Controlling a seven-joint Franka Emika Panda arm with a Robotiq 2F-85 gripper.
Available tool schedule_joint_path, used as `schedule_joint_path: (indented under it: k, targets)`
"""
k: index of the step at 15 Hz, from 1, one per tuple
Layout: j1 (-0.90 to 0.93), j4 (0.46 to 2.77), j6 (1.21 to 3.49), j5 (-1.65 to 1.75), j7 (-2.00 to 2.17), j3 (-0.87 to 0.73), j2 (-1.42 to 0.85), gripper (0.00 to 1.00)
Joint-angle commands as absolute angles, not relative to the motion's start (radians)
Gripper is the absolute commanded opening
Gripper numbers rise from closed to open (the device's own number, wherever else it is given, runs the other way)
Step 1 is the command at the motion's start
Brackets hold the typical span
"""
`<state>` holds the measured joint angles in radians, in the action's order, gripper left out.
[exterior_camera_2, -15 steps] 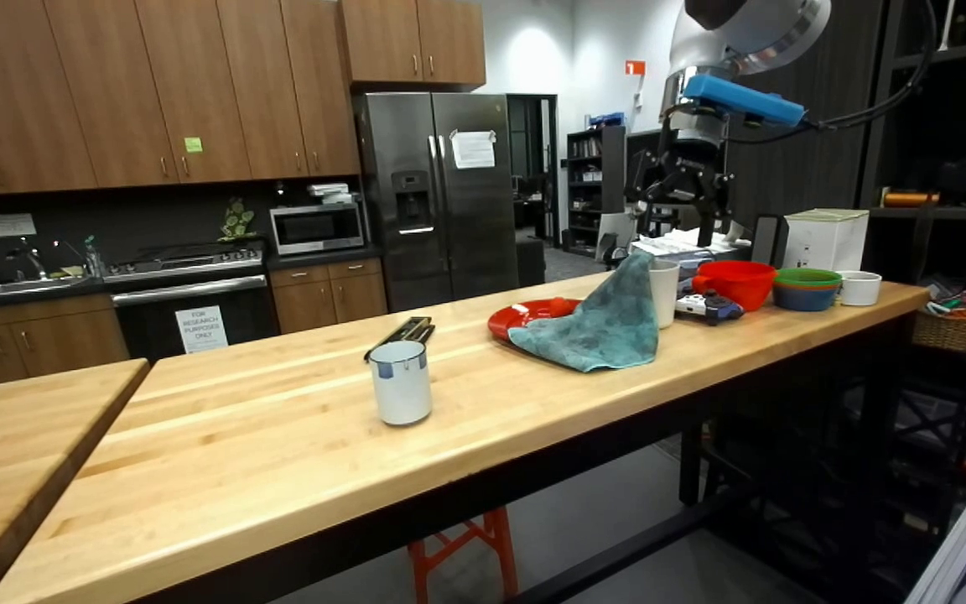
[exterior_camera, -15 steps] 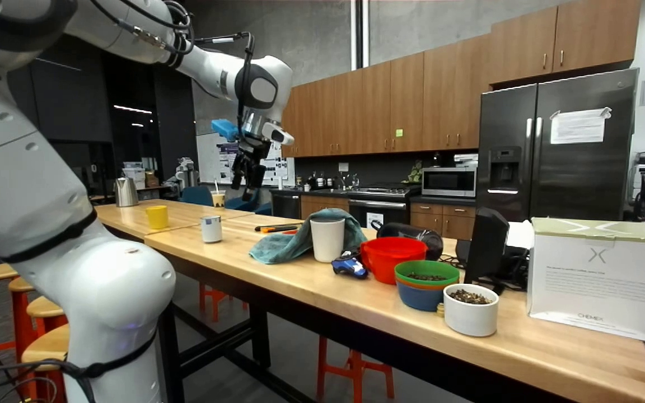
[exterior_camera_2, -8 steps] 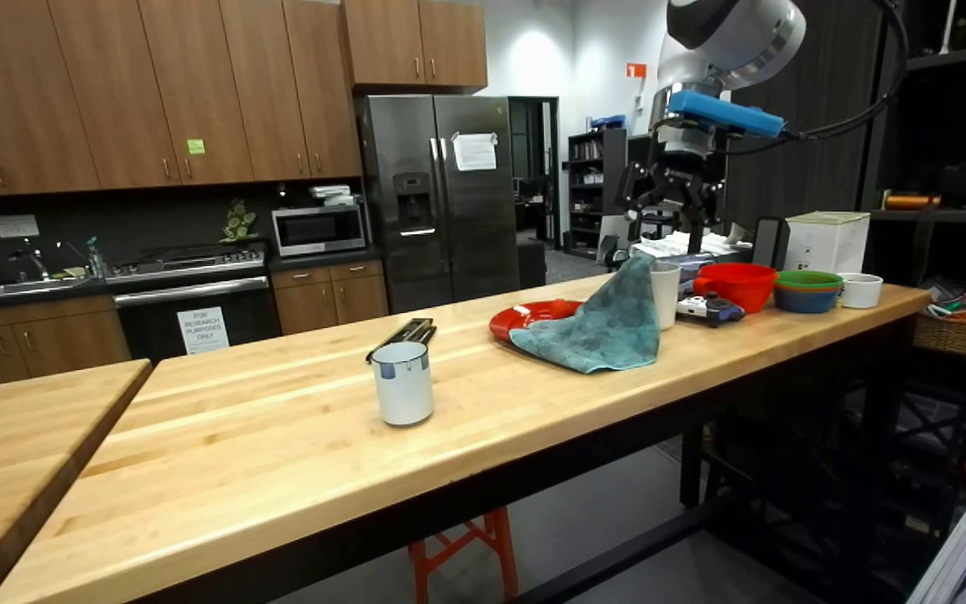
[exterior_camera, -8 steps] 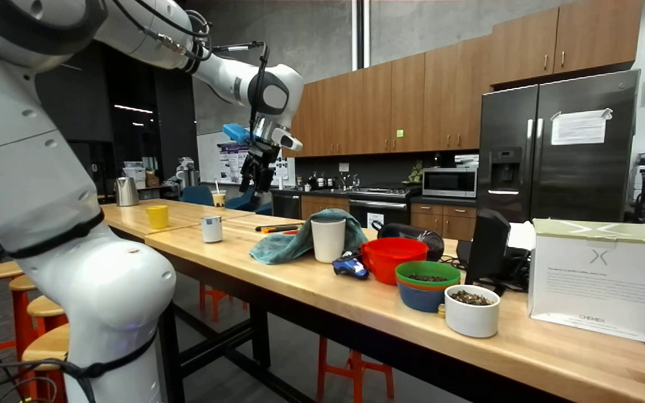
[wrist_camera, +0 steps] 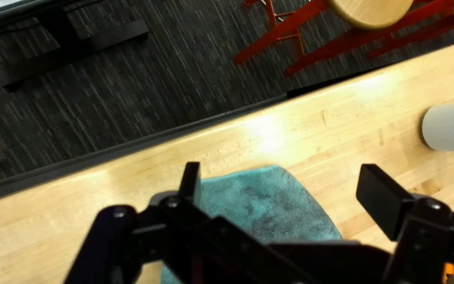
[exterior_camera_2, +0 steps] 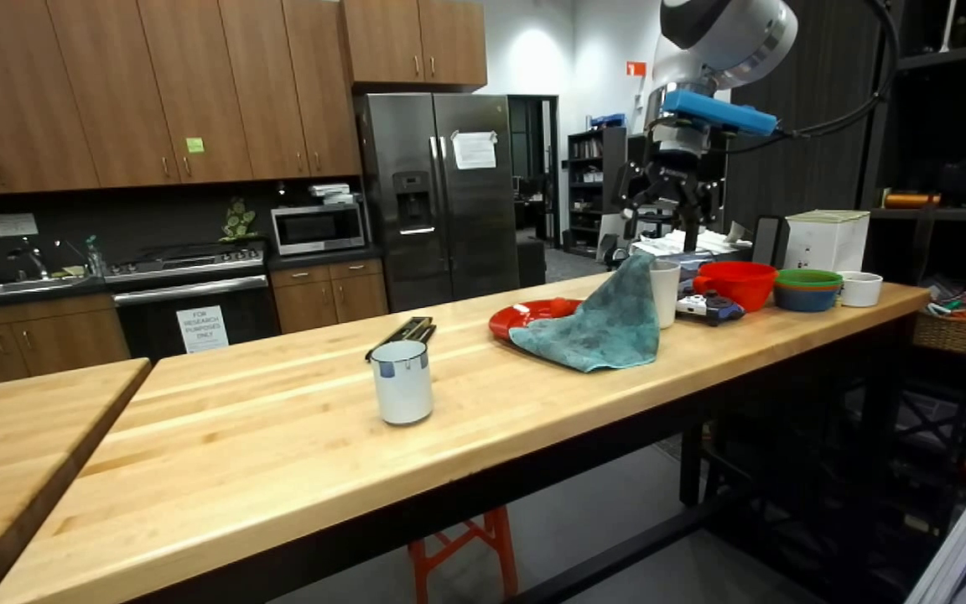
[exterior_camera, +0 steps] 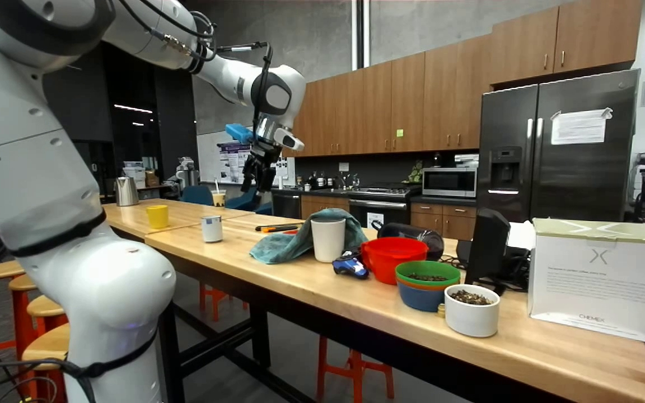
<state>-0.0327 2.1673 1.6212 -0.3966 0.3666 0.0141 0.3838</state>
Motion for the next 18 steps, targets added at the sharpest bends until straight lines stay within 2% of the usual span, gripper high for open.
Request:
schedule_joint_path:
  k: [1, 18]
  targets:
    - [-0.041, 2.137, 1.593, -0.413, 0.383, 0.011, 0.368, 1.0]
    - [-0.044, 2.153, 1.598, -0.399, 0.46, 0.023, 0.381, 1.0]
